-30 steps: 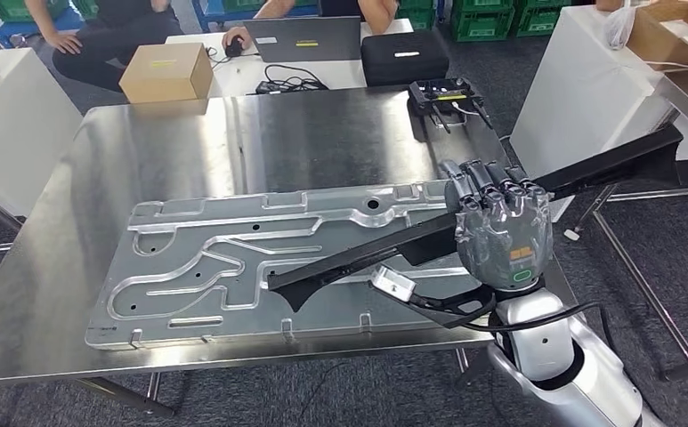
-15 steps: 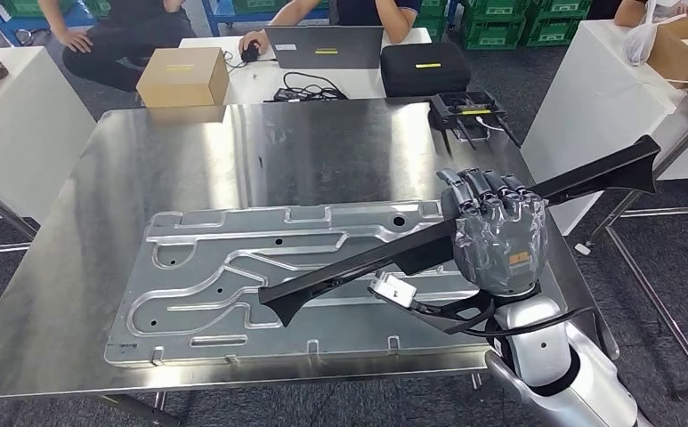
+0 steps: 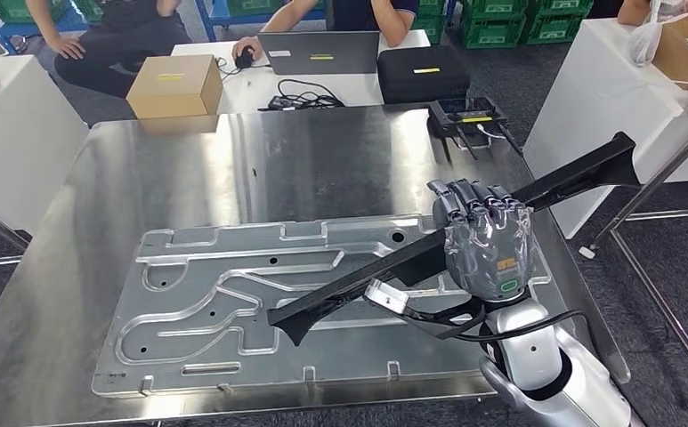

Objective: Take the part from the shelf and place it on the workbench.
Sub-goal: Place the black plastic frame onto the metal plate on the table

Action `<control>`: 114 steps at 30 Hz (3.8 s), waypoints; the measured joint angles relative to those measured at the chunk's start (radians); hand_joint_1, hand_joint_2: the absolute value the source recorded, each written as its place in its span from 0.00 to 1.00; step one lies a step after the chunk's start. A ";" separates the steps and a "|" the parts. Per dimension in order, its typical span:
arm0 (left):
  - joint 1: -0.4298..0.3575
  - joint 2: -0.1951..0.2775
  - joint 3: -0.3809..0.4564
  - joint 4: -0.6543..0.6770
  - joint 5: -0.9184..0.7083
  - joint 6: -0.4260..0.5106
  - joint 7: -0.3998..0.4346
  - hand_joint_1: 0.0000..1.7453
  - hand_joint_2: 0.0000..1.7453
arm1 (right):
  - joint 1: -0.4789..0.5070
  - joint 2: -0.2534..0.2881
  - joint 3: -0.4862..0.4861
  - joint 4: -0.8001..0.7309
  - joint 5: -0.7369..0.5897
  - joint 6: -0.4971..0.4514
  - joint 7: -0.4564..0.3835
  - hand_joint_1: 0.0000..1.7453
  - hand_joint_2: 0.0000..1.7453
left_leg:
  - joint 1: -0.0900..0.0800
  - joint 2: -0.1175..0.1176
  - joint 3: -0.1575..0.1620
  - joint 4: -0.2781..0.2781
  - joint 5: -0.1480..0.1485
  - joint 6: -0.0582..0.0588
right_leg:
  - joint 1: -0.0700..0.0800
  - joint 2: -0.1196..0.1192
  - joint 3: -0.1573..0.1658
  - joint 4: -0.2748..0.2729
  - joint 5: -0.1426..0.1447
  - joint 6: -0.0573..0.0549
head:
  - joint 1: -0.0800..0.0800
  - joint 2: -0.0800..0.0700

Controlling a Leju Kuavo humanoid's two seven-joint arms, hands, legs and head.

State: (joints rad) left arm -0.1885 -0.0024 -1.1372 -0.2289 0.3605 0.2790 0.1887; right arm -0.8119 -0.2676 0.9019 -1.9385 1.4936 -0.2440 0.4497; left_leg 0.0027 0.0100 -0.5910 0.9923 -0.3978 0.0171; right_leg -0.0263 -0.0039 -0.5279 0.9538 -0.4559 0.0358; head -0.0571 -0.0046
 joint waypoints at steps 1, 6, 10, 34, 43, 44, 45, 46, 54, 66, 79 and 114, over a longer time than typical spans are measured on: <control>0.001 0.000 0.000 0.000 0.000 -0.001 0.000 0.00 1.00 | 0.000 0.000 0.000 0.001 0.000 0.000 0.000 1.00 1.00 | -0.003 0.003 0.010 -0.026 0.002 0.006 | 0.002 -0.001 0.002 -0.001 -0.004 0.006 | 0.000 0.000; 0.000 -0.002 0.001 0.000 -0.001 -0.003 0.000 0.00 1.00 | 0.002 0.001 0.001 0.003 -0.001 0.000 -0.001 1.00 1.00 | -0.005 -0.012 0.037 -0.044 -0.016 0.043 | -0.002 -0.009 -0.011 0.058 -0.046 0.032 | 0.002 0.000; 0.004 -0.004 0.001 0.000 -0.003 -0.004 0.000 0.00 1.00 | 0.012 0.001 0.002 0.006 -0.006 0.000 -0.002 1.00 1.00 | -0.009 -0.018 0.058 -0.046 -0.034 0.061 | -0.001 -0.005 -0.167 0.311 -0.115 0.034 | 0.002 0.000; 0.005 -0.009 0.005 -0.001 -0.037 0.019 -0.021 0.00 1.00 | 0.030 0.007 0.013 0.010 -0.042 0.001 -0.016 0.50 0.50 | -0.005 -0.021 0.007 -0.023 -0.010 0.020 | 0.008 0.006 -0.003 0.015 -0.016 -0.003 | 0.000 0.000; 0.004 -0.009 0.004 -0.001 -0.053 0.055 -0.022 0.00 1.00 | 0.042 0.004 0.013 0.010 -0.052 0.004 -0.012 0.00 0.00 | -0.008 -0.026 0.007 -0.024 -0.015 0.028 | 0.007 0.004 0.006 -0.003 -0.014 0.001 | 0.001 0.000; 0.004 -0.009 0.004 -0.001 -0.056 0.054 -0.020 0.00 1.00 | 0.045 0.004 0.013 0.010 -0.054 0.004 -0.012 0.00 0.00 | -0.008 -0.026 0.007 -0.023 -0.015 0.029 | 0.007 0.004 0.006 -0.003 -0.014 0.006 | 0.001 0.000; 0.004 -0.009 0.004 -0.001 -0.056 0.052 -0.017 0.00 1.00 | 0.047 0.003 0.012 0.010 -0.056 0.004 -0.012 0.00 0.00 | -0.008 -0.026 0.007 -0.023 -0.015 0.029 | 0.006 0.004 0.006 -0.003 -0.013 0.009 | 0.001 0.000; 0.004 -0.009 0.004 -0.001 -0.055 0.049 -0.014 0.00 1.00 | 0.049 0.003 0.012 0.010 -0.058 0.004 -0.012 0.00 0.00 | -0.008 -0.026 0.007 -0.023 -0.014 0.029 | 0.006 0.004 0.006 -0.003 -0.013 0.011 | 0.001 0.000; 0.004 -0.008 0.005 -0.001 -0.047 0.010 -0.004 0.00 1.00 | 0.059 0.000 0.012 0.010 -0.067 0.008 -0.012 0.00 0.00 | -0.005 -0.026 0.010 -0.024 -0.013 0.029 | 0.012 0.004 0.008 -0.003 -0.013 0.013 | 0.001 0.000; 0.002 0.004 0.006 -0.001 -0.047 -0.030 -0.019 0.00 1.00 | 0.078 -0.012 0.010 0.010 -0.275 0.064 -0.020 0.00 0.00 | -0.001 -0.026 0.011 -0.026 -0.013 0.029 | 0.013 0.004 0.008 -0.002 -0.013 0.012 | 0.001 0.000; 0.009 0.030 0.009 -0.001 -0.050 -0.034 -0.034 0.00 1.00 | 0.242 -0.103 -0.318 0.080 -1.263 -0.446 -0.097 0.00 0.00 | -0.004 -0.024 0.012 -0.026 -0.013 0.029 | 0.012 0.004 0.009 -0.003 -0.013 0.013 | 0.001 0.000; 0.015 0.055 0.015 -0.002 -0.062 -0.035 -0.035 0.00 1.00 | 0.256 -0.117 -0.375 0.146 -0.799 -0.253 0.063 0.00 0.00 | -0.003 -0.024 0.018 -0.029 -0.013 0.028 | 0.015 0.004 0.013 -0.003 -0.014 0.012 | 0.001 0.000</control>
State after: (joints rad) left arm -0.1736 0.0530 -1.1219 -0.2309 0.2984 0.2439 0.1535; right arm -0.5561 -0.3849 0.5267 -1.7929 0.6947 -0.4968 0.5126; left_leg -0.0003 -0.0141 -0.5729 0.9631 -0.4109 0.0456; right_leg -0.0115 0.0002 -0.5146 0.9511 -0.4696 0.0477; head -0.0561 -0.0046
